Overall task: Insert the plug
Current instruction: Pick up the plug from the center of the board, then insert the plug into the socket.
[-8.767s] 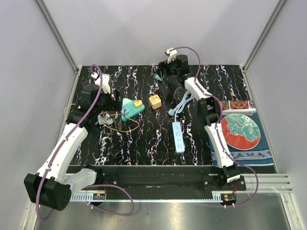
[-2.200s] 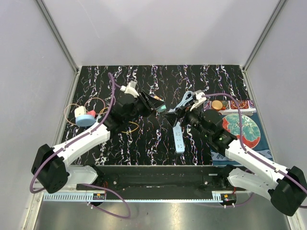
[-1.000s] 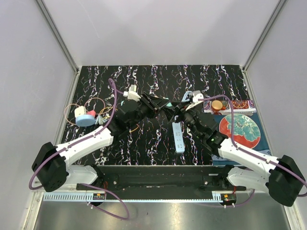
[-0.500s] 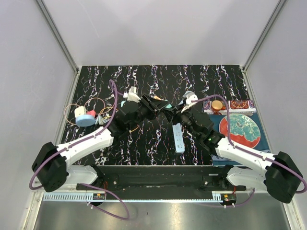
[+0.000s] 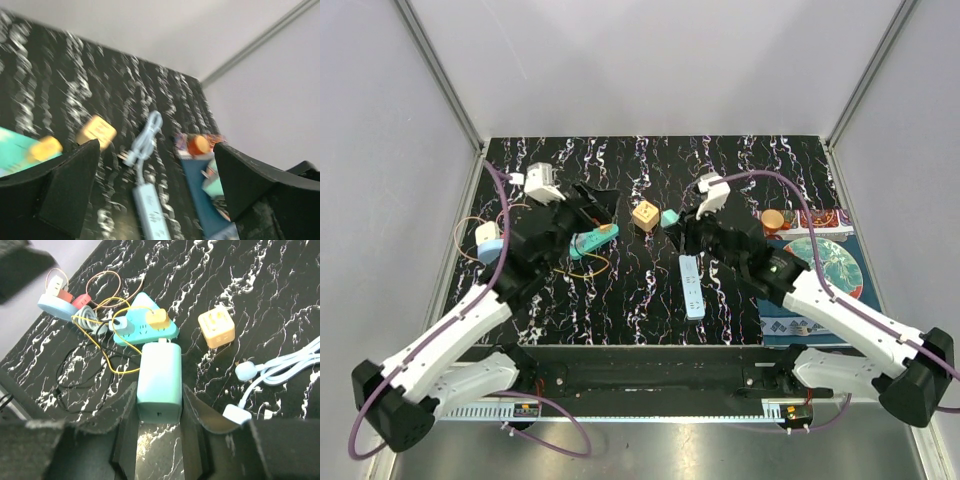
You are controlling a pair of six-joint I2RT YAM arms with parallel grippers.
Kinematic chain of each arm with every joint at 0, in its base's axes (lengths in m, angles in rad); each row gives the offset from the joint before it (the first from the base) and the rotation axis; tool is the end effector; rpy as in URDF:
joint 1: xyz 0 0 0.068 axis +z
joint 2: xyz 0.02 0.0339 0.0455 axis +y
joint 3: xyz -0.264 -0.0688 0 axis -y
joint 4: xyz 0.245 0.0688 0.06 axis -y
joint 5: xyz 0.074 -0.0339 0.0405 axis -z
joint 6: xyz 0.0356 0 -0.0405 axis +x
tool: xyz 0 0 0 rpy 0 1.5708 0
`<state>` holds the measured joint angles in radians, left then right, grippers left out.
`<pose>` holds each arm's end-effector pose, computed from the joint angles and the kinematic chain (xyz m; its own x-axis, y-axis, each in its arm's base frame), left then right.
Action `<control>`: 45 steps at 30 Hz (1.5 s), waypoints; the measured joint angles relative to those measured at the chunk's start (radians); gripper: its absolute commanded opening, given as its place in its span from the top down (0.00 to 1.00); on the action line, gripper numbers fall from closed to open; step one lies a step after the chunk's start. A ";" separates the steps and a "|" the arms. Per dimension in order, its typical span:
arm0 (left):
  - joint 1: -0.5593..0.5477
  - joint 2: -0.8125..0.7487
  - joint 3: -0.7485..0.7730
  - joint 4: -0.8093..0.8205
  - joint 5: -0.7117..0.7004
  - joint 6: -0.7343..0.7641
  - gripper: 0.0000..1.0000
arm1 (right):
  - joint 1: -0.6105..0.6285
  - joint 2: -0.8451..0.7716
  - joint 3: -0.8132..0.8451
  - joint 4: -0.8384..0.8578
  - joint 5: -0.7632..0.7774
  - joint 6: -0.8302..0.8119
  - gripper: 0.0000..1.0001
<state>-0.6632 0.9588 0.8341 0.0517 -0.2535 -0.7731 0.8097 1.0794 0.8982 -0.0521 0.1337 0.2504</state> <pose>0.1844 -0.1328 0.3507 -0.3197 -0.6081 -0.7266 0.2453 0.6876 -0.6834 0.1783 0.1803 0.3359 -0.3101 0.0305 -0.9502 -0.5691 0.7947 0.2112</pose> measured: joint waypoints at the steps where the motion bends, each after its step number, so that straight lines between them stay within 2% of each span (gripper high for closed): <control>1: 0.003 -0.011 0.009 -0.012 -0.010 0.031 0.01 | 0.000 0.011 0.042 -0.064 -0.005 0.007 1.00; 8: 0.010 -0.143 0.158 -0.167 -0.112 0.579 0.01 | -0.004 0.194 0.351 -0.532 -0.072 0.039 1.00; 12: 0.010 -0.217 0.142 -0.192 -0.144 0.771 0.01 | -0.031 0.315 0.465 -0.759 -0.142 0.050 1.00; 16: 0.010 -0.290 0.053 -0.185 -0.165 0.904 0.01 | -0.088 0.428 0.525 -0.929 -0.218 0.052 1.00; 21: 0.010 -0.305 -0.039 -0.188 -0.193 0.998 0.01 | -0.132 0.579 0.565 -1.080 -0.251 0.048 1.00; 26: 0.010 -0.308 -0.080 -0.192 -0.234 1.042 0.01 | -0.160 0.687 0.614 -1.150 -0.260 0.034 1.00; 35: 0.026 -0.376 -0.130 -0.122 -0.373 1.084 0.01 | -0.196 0.813 0.676 -1.177 -0.262 0.003 1.00; 45: 0.035 -0.404 -0.157 -0.077 -0.406 1.099 0.01 | -0.198 0.898 0.697 -1.184 -0.278 -0.020 1.00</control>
<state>-0.6281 0.5545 0.6769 -0.0250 -0.6594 0.3260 0.6113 1.9778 1.5951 -1.2358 -0.1440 0.2306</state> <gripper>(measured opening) 0.987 0.381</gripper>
